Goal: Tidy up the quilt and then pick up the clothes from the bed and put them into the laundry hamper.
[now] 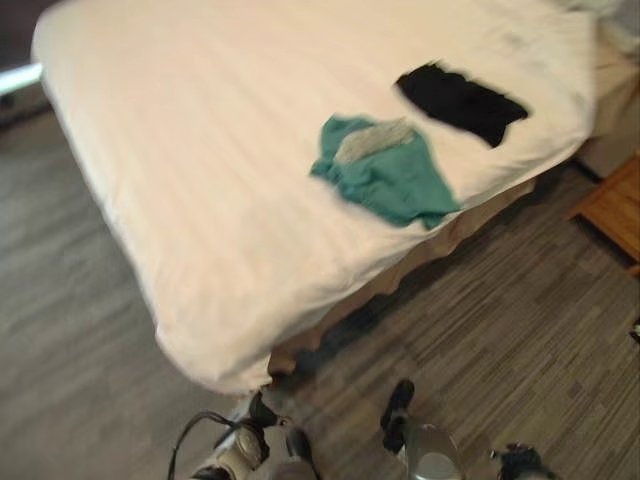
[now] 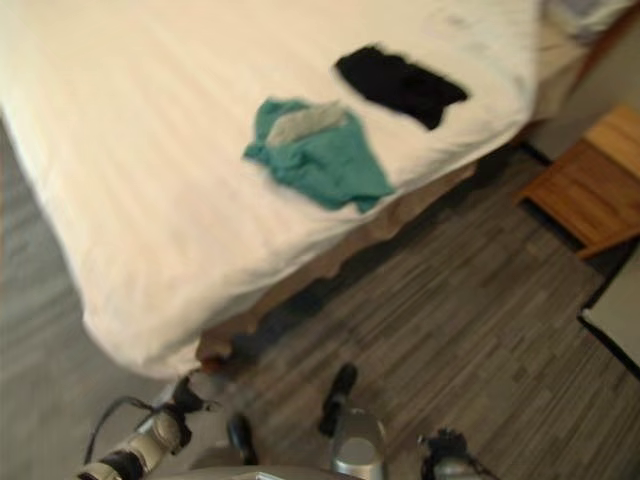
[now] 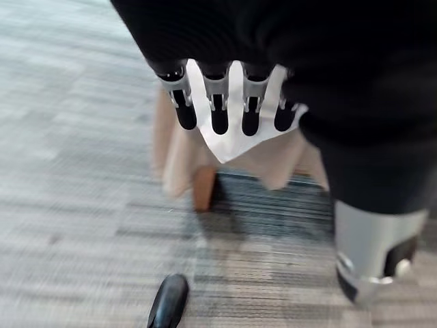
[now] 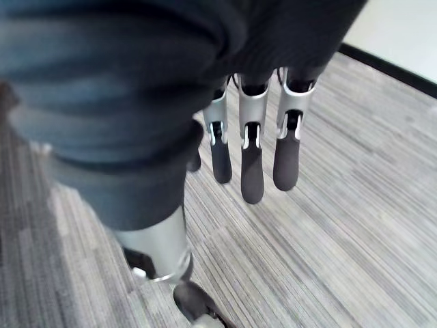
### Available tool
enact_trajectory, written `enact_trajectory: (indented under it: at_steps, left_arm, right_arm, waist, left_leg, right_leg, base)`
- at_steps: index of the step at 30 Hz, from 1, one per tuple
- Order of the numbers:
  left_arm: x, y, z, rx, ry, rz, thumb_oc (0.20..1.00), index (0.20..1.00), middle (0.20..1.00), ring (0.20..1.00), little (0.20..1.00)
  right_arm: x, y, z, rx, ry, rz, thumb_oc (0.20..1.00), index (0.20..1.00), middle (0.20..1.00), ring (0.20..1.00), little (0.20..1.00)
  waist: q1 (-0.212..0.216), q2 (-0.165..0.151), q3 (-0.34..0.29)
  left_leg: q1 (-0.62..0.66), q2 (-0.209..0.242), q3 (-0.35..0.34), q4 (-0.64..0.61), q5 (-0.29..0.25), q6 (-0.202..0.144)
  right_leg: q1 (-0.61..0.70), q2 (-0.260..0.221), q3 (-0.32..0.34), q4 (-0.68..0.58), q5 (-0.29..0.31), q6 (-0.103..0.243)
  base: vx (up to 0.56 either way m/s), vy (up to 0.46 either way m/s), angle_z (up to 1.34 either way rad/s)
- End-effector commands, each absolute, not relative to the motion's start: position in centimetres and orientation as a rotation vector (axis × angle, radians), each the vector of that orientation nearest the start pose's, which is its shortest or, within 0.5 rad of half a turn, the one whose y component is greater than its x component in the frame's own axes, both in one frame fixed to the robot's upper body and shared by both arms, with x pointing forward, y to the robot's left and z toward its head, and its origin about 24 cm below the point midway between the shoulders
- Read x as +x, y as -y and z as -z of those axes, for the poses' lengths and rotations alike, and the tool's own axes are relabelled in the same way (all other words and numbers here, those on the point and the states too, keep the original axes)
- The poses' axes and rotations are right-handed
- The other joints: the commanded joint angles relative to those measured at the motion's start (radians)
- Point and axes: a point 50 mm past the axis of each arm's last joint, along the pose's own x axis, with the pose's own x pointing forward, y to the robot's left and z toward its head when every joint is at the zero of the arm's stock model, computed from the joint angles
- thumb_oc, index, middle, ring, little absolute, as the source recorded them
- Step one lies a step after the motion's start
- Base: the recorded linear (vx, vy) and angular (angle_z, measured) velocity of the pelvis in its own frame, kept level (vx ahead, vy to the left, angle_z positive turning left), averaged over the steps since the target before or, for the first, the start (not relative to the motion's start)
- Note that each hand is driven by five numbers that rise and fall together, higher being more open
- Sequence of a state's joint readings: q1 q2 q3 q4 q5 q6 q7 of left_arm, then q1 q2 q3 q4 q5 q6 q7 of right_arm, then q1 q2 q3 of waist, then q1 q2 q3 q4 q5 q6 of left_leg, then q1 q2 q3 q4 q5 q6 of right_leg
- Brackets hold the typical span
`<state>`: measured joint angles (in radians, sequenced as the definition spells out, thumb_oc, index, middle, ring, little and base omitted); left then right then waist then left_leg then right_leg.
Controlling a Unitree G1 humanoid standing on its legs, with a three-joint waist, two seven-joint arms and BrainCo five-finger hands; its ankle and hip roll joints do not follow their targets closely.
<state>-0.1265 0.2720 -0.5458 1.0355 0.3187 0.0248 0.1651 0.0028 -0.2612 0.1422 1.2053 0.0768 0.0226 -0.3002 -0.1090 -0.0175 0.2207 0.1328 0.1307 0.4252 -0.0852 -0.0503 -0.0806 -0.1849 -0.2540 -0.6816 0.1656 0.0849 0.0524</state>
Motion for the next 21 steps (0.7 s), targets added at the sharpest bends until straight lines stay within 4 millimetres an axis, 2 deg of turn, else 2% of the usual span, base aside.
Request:
enact_trajectory:
  at_steps: [1, 2, 3, 4, 5, 6, 7, 8, 9, 10, 11, 12, 13, 14, 15, 16, 17, 18, 19, 20, 21]
  left_arm:
    - [19.4, -16.5, 12.9, 1.040, -0.730, 0.484, 1.000, 1.000, 1.000, 1.000, 1.000]
    - [19.4, -16.6, 12.9, 1.040, -0.730, 0.482, 1.000, 1.000, 1.000, 1.000, 1.000]
    - [20.9, -15.7, 12.0, 0.985, -0.666, 0.449, 1.000, 1.000, 1.000, 1.000, 1.000]
    - [20.9, -15.8, 12.0, 0.986, -0.667, 0.449, 1.000, 1.000, 1.000, 1.000, 1.000]
    - [21.0, -15.8, 11.9, 0.968, -0.662, 0.439, 1.000, 1.000, 1.000, 1.000, 1.000]
    - [21.3, -15.9, 11.7, 0.942, -0.659, 0.397, 1.000, 1.000, 1.000, 1.000, 1.000]
    - [21.3, -16.0, 11.7, 0.942, -0.659, 0.396, 1.000, 1.000, 1.000, 1.000, 1.000]
    - [21.0, -15.6, 11.9, 0.908, -0.664, 0.370, 1.000, 1.000, 1.000, 1.000, 1.000]
    - [21.0, -15.7, 11.9, 0.908, -0.663, 0.370, 1.000, 1.000, 1.000, 1.000, 1.000]
    - [20.9, -15.7, 11.9, 0.873, -0.674, 0.341, 1.000, 1.000, 1.000, 1.000, 1.000]
    - [20.5, -16.6, 12.2, 0.818, -0.708, 0.270, 1.000, 1.000, 1.000, 1.000, 1.000]
    - [20.2, -17.2, 12.3, 0.802, -0.731, 0.234, 1.000, 1.000, 1.000, 1.000, 1.000]
    - [19.7, -17.7, 12.6, 0.793, -0.757, 0.209, 1.000, 1.000, 1.000, 1.000, 1.000]
    - [19.0, -18.7, 12.9, 0.806, -0.791, 0.186, 1.000, 1.000, 1.000, 1.000, 1.000]
    - [17.9, -19.7, 13.4, 0.802, -0.850, 0.158, 1.000, 1.000, 1.000, 1.000, 1.000]
    - [16.7, -20.4, 13.9, 0.809, -0.896, 0.148, 1.000, 1.000, 1.000, 1.000, 1.000]
    - [15.6, -21.4, 14.3, 0.807, -0.947, 0.120, 1.000, 1.000, 1.000, 1.000, 1.000]
    - [13.3, -23.3, 14.8, 0.786, -1.047, 0.063, 1.000, 1.000, 1.000, 1.000, 1.000]
    - [13.3, -23.3, 14.8, 0.786, -1.047, 0.063, 1.000, 1.000, 1.000, 1.000, 1.000]
    - [12.4, -24.2, 14.9, 0.788, -1.081, 0.036, 1.000, 1.000, 1.000, 1.000, 1.000]
    - [11.9, -24.9, 14.9, 0.799, -1.102, 0.021, 1.000, 1.000, 1.000, 1.000, 1.000]
  right_arm:
    - [11.8, 24.8, 14.9, -0.542, -1.138, 0.225, 1.000, 1.000, 1.000, 1.000, 1.000]
    - [11.8, 24.8, 14.9, -0.543, -1.138, 0.225, 1.000, 1.000, 1.000, 1.000, 1.000]
    - [12.8, 24.0, 14.8, -0.566, -1.095, 0.160, 1.000, 1.000, 1.000, 1.000, 1.000]
    - [12.8, 24.0, 14.8, -0.565, -1.096, 0.159, 1.000, 1.000, 1.000, 1.000, 1.000]
    - [13.2, 23.8, 14.6, -0.583, -1.073, 0.132, 1.000, 1.000, 1.000, 1.000, 1.000]
    - [14.4, 23.1, 14.3, -0.623, -1.029, 0.071, 1.000, 1.000, 1.000, 1.000, 1.000]
    - [14.4, 23.1, 14.3, -0.622, -1.029, 0.071, 1.000, 1.000, 1.000, 1.000, 1.000]
    - [15.3, 22.8, 14.1, -0.656, -0.996, 0.039, 1.000, 1.000, 1.000, 1.000, 1.000]
    - [15.3, 22.8, 14.0, -0.656, -0.995, 0.039, 1.000, 1.000, 1.000, 1.000, 1.000]
    - [15.6, 22.7, 14.0, -0.665, -0.988, 0.029, 1.000, 1.000, 1.000, 1.000, 1.000]
    - [15.7, 22.8, 13.9, -0.670, -0.982, 0.027, 1.000, 1.000, 1.000, 1.000, 1.000]
    - [15.7, 22.9, 13.9, -0.669, -0.978, 0.036, 1.000, 1.000, 1.000, 1.000, 1.000]
    - [15.6, 23.2, 13.8, -0.663, -0.976, 0.052, 1.000, 1.000, 1.000, 1.000, 1.000]
    - [15.3, 23.6, 13.8, -0.653, -0.981, 0.074, 1.000, 1.000, 1.000, 1.000, 1.000]
    - [15.0, 23.8, 13.9, -0.649, -0.992, 0.088, 1.000, 1.000, 1.000, 1.000, 1.000]
    - [14.3, 24.0, 14.2, -0.626, -1.017, 0.110, 1.000, 1.000, 1.000, 1.000, 1.000]
    - [13.4, 24.1, 14.5, -0.605, -1.046, 0.130, 1.000, 1.000, 1.000, 1.000, 1.000]
    - [11.9, 24.6, 14.9, -0.571, -1.115, 0.162, 1.000, 1.000, 1.000, 1.000, 1.000]
    - [11.9, 24.6, 14.9, -0.571, -1.114, 0.162, 1.000, 1.000, 1.000, 1.000, 1.000]
    - [11.9, 24.6, 15.0, -0.560, -1.118, 0.170, 1.000, 1.000, 1.000, 1.000, 1.000]
    - [11.8, 24.5, 15.0, -0.545, -1.121, 0.181, 1.000, 1.000, 1.000, 1.000, 1.000]
  waist:
    - [-0.005, -0.010, 0.007]
    - [0.001, -0.009, 0.010]
    - [0.038, -0.048, 0.043]
    - [0.039, -0.037, 0.039]
    - [0.062, -0.064, 0.053]
    - [0.107, -0.084, 0.066]
    - [0.108, -0.087, 0.067]
    - [0.142, -0.073, 0.073]
    - [0.141, -0.077, 0.072]
    - [0.154, -0.073, 0.066]
    - [0.174, -0.046, 0.050]
    - [0.182, -0.027, 0.040]
    - [0.189, -0.018, 0.042]
    - [0.189, -0.011, 0.044]
    - [0.190, -0.012, 0.032]
    - [0.187, -0.015, 0.028]
    - [0.185, -0.024, 0.020]
    - [0.177, -0.028, 0.026]
    - [0.177, -0.027, 0.023]
    - [0.168, -0.026, 0.034]
    - [0.156, -0.015, 0.043]
  left_leg:
    - [-0.060, -0.007, -0.098, 0.319, -0.105, 0.000]
    - [-0.063, 0.003, -0.094, 0.335, -0.111, -0.006]
    - [-0.194, 0.012, -0.199, 0.652, 0.035, -0.023]
    - [-0.193, 0.022, -0.214, 0.660, 0.017, -0.037]
    - [-0.254, -0.022, -0.290, 0.732, 0.039, -0.010]
    - [-0.329, -0.200, -0.504, 0.769, -0.058, 0.028]
    - [-0.328, -0.202, -0.501, 0.765, -0.055, 0.029]
    - [-0.349, -0.225, -0.614, 0.695, -0.078, 0.034]
    - [-0.349, -0.228, -0.613, 0.689, -0.072, 0.034]
    - [-0.348, -0.201, -0.643, 0.611, -0.078, 0.033]
    - [-0.347, -0.178, -0.695, 0.408, -0.069, 0.025]
    - [-0.341, -0.155, -0.718, 0.293, -0.005, 0.011]
    - [-0.319, -0.125, -0.703, 0.192, 0.054, -0.002]
    - [-0.343, -0.110, -0.671, 0.177, 0.082, -0.005]
    - [-0.326, -0.113, -0.660, 0.159, 0.060, 0.001]
    - [-0.329, -0.125, -0.655, 0.183, 0.065, 0.007]
    - [-0.334, -0.161, -0.655, 0.210, 0.050, 0.026]
    - [-0.298, -0.192, -0.614, 0.215, 0.019, 0.050]
    - [-0.301, -0.192, -0.614, 0.214, 0.022, 0.050]
    - [-0.284, -0.201, -0.602, 0.220, 0.012, 0.062]
    - [-0.253, -0.202, -0.606, 0.208, 0.005, 0.072]
  right_leg:
    - [0.090, 0.097, 0.195, -0.100, -0.140, 0.070]
    - [0.092, 0.106, 0.200, -0.106, -0.140, 0.065]
    - [0.125, 0.155, 0.286, -0.138, -0.127, 0.009]
    - [0.130, 0.170, 0.296, -0.137, -0.142, 0.014]
    - [0.132, 0.169, 0.330, -0.150, -0.124, -0.005]
    - [0.143, 0.194, 0.462, -0.152, -0.127, 0.000]
    - [0.142, 0.191, 0.464, -0.152, -0.126, 0.000]
    - [0.171, 0.205, 0.552, -0.166, -0.138, 0.026]
    - [0.169, 0.202, 0.552, -0.167, -0.137, 0.027]
    - [0.183, 0.199, 0.591, -0.187, -0.141, 0.036]
    - [0.219, 0.206, 0.638, -0.221, -0.154, 0.048]
    - [0.235, 0.215, 0.662, -0.234, -0.163, 0.048]
    - [0.258, 0.210, 0.663, -0.239, -0.172, 0.049]
    - [0.276, 0.200, 0.650, -0.237, -0.183, 0.053]
    - [0.289, 0.192, 0.662, -0.222, -0.203, 0.056]
    - [0.307, 0.178, 0.653, -0.204, -0.217, 0.064]
    - [0.302, 0.162, 0.662, -0.148, -0.229, 0.073]
    - [0.253, 0.109, 0.628, 0.093, -0.191, 0.104]
    - [0.249, 0.110, 0.628, 0.092, -0.189, 0.104]
    - [0.201, 0.087, 0.626, 0.215, -0.113, 0.102]
    - [0.144, 0.092, 0.634, 0.317, -0.064, 0.089]
  base:
    - [0.22, -0.081, -1.02]
    - [0.28, -0.190, -1.84]
    - [0.12, -0.142, -1.81]
    - [0.07, -0.117, -2.64]
    - [0.16, 0.145, -2.84]
    - [0.10, 0.154, -2.75]
    - [0.35, 0.288, -2.81]
    - [0.18, 0.140, -3.61]
    - [0.30, 0.211, -3.88]
    - [0.38, 0.271, -3.03]
    - [0.53, 0.389, -1.30]
    - [0.54, 0.406, -1.10]
    - [0.37, 0.286, -1.44]
    - [0.37, 0.271, -1.51]
    - [0.37, 0.275, -0.94]
    - [0.41, 0.325, -0.16]
    - [0.56, 0.485, 0.36]
    - [0.43, 0.394, 0.50]
    - [0.42, 0.392, 0.74]
    - [0.27, 0.244, 0.70]
    - [0.56, 0.393, 0.70]
